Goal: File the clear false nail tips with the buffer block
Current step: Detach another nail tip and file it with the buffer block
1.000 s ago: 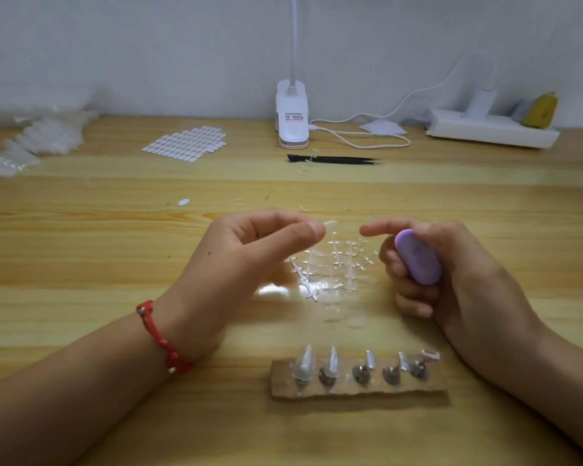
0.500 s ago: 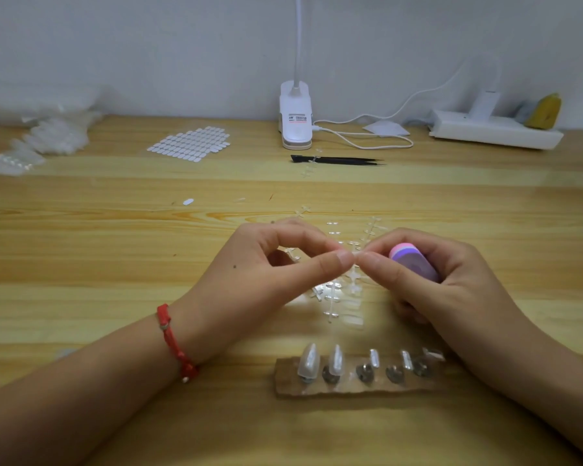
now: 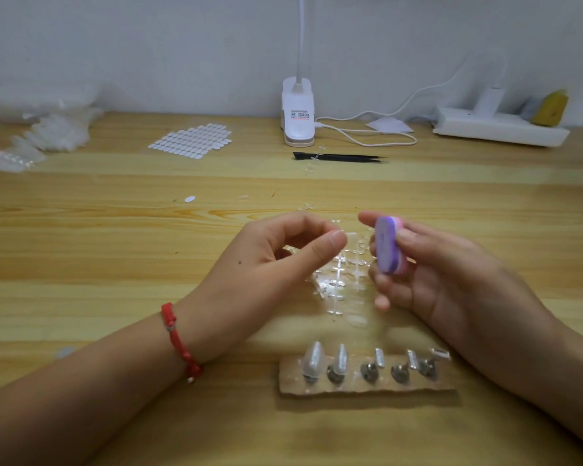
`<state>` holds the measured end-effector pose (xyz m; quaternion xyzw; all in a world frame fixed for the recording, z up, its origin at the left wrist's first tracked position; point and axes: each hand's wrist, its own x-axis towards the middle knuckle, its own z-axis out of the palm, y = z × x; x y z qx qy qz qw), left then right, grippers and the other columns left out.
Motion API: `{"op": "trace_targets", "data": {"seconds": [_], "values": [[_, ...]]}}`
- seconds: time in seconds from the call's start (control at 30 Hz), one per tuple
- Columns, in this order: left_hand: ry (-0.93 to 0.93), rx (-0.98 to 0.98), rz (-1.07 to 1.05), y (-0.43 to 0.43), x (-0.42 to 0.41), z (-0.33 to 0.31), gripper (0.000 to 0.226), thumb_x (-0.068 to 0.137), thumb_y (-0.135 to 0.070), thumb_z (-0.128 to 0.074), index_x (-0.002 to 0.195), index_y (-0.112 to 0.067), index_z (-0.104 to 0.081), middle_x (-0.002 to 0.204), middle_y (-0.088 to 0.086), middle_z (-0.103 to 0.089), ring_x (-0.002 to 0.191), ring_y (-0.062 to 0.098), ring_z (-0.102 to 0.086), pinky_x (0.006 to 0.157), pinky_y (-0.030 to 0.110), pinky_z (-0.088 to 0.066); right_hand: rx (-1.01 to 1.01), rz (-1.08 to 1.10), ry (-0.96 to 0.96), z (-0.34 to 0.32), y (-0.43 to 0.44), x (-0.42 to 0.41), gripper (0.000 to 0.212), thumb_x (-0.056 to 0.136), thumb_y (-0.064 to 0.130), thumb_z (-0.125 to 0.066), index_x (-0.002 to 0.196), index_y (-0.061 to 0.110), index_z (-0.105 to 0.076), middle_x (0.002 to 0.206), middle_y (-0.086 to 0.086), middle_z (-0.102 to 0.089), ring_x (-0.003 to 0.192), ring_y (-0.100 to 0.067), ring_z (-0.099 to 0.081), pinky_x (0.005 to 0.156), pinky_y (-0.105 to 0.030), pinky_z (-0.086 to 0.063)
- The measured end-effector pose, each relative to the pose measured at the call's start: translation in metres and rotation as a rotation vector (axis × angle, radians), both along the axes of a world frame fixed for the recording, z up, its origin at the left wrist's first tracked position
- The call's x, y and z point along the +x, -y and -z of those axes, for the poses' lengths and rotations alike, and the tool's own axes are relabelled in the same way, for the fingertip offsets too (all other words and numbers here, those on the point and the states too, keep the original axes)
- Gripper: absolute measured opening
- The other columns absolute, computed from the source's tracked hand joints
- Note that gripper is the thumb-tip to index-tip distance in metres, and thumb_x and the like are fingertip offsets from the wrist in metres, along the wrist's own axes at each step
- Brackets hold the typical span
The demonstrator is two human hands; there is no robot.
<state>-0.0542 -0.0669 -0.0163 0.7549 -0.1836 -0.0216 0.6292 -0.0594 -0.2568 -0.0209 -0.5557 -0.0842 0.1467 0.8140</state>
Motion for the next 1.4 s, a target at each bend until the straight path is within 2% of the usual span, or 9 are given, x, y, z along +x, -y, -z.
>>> {"op": "trace_targets", "data": {"seconds": [0.17, 0.3, 0.47, 0.8, 0.93, 1.0, 1.1, 1.23, 1.4], "values": [[0.025, 0.010, -0.027, 0.002, -0.001, -0.001, 0.019, 0.089, -0.027, -0.052, 0.072, -0.023, -0.059, 0.061, -0.018, -0.051, 0.057, -0.005, -0.048, 0.058, 0.004, -0.035, -0.135, 0.023, 0.112, 0.001, -0.001, -0.003, 0.033, 0.075, 0.022, -0.078, 0.107, 0.024, -0.075, 0.089, -0.007, -0.073, 0.077, -0.018, -0.070, 0.063, -0.024, -0.057], [0.031, 0.007, -0.023, 0.004, -0.001, -0.001, 0.021, 0.091, -0.024, -0.050, 0.071, -0.023, -0.056, 0.062, -0.017, -0.051, 0.059, -0.005, -0.047, 0.060, 0.005, -0.037, -0.193, 0.024, 0.155, 0.003, -0.001, -0.005, 0.038, 0.072, 0.029, -0.070, 0.109, 0.026, -0.074, 0.096, -0.006, -0.075, 0.083, -0.012, -0.069, 0.072, -0.023, -0.057], [0.027, 0.037, 0.000, 0.002, 0.000, 0.004, 0.020, 0.098, -0.020, -0.044, 0.081, -0.012, -0.051, 0.069, -0.009, -0.045, 0.065, 0.002, -0.043, 0.065, 0.012, -0.037, -0.225, 0.006, 0.160, 0.002, -0.001, -0.006, 0.038, 0.071, 0.029, -0.071, 0.109, 0.028, -0.074, 0.099, -0.010, -0.075, 0.085, -0.017, -0.072, 0.073, -0.023, -0.057], [0.058, 0.110, 0.032, 0.003, 0.000, 0.005, 0.026, 0.101, -0.024, -0.041, 0.080, -0.011, -0.048, 0.071, -0.001, -0.040, 0.067, 0.009, -0.037, 0.063, 0.023, -0.035, -0.266, -0.013, 0.183, -0.001, -0.005, -0.010, 0.037, 0.068, 0.028, -0.071, 0.105, 0.031, -0.075, 0.096, -0.004, -0.077, 0.080, -0.012, -0.073, 0.068, -0.019, -0.057], [0.069, 0.105, 0.053, 0.003, 0.001, 0.006, 0.025, 0.094, -0.030, -0.039, 0.082, -0.009, -0.047, 0.076, 0.011, -0.042, 0.073, 0.025, -0.041, 0.068, 0.035, -0.037, -0.267, -0.015, 0.190, 0.000, -0.007, -0.010, 0.037, 0.068, 0.028, -0.071, 0.104, 0.030, -0.075, 0.094, -0.005, -0.077, 0.078, -0.012, -0.073, 0.067, -0.020, -0.057], [0.084, 0.116, 0.048, 0.003, 0.001, 0.007, 0.026, 0.099, -0.026, -0.040, 0.081, -0.008, -0.047, 0.077, 0.016, -0.043, 0.073, 0.025, -0.041, 0.068, 0.034, -0.036, -0.264, -0.017, 0.192, 0.000, -0.007, -0.010, 0.037, 0.068, 0.028, -0.071, 0.105, 0.030, -0.075, 0.094, -0.005, -0.077, 0.079, -0.014, -0.073, 0.067, -0.020, -0.057], [0.113, 0.133, 0.017, 0.003, 0.001, 0.007, 0.027, 0.100, -0.021, -0.041, 0.078, -0.009, -0.047, 0.072, 0.010, -0.043, 0.070, 0.022, -0.040, 0.065, 0.029, -0.035, -0.256, -0.015, 0.185, 0.000, -0.006, -0.010, 0.036, 0.068, 0.026, -0.072, 0.104, 0.026, -0.075, 0.095, -0.006, -0.077, 0.084, -0.017, -0.074, 0.066, -0.021, -0.057], [0.141, 0.135, 0.004, 0.005, 0.002, 0.006, 0.027, 0.099, -0.022, -0.042, 0.076, -0.007, -0.047, 0.070, 0.012, -0.043, 0.068, 0.026, -0.040, 0.064, 0.033, -0.036, -0.241, -0.025, 0.159, -0.001, -0.005, -0.010, 0.033, 0.067, 0.023, -0.074, 0.100, 0.024, -0.076, 0.093, -0.010, -0.076, 0.082, -0.019, -0.074, 0.065, -0.023, -0.058], [0.210, 0.182, -0.022, 0.004, 0.001, 0.007, 0.029, 0.098, -0.024, -0.041, 0.074, -0.008, -0.045, 0.066, 0.003, -0.040, 0.062, 0.019, -0.038, 0.058, 0.026, -0.033, -0.226, 0.010, 0.152, -0.002, -0.006, -0.011, 0.032, 0.064, 0.024, -0.075, 0.095, 0.024, -0.077, 0.089, -0.009, -0.077, 0.079, -0.018, -0.074, 0.060, -0.022, -0.057]]}}
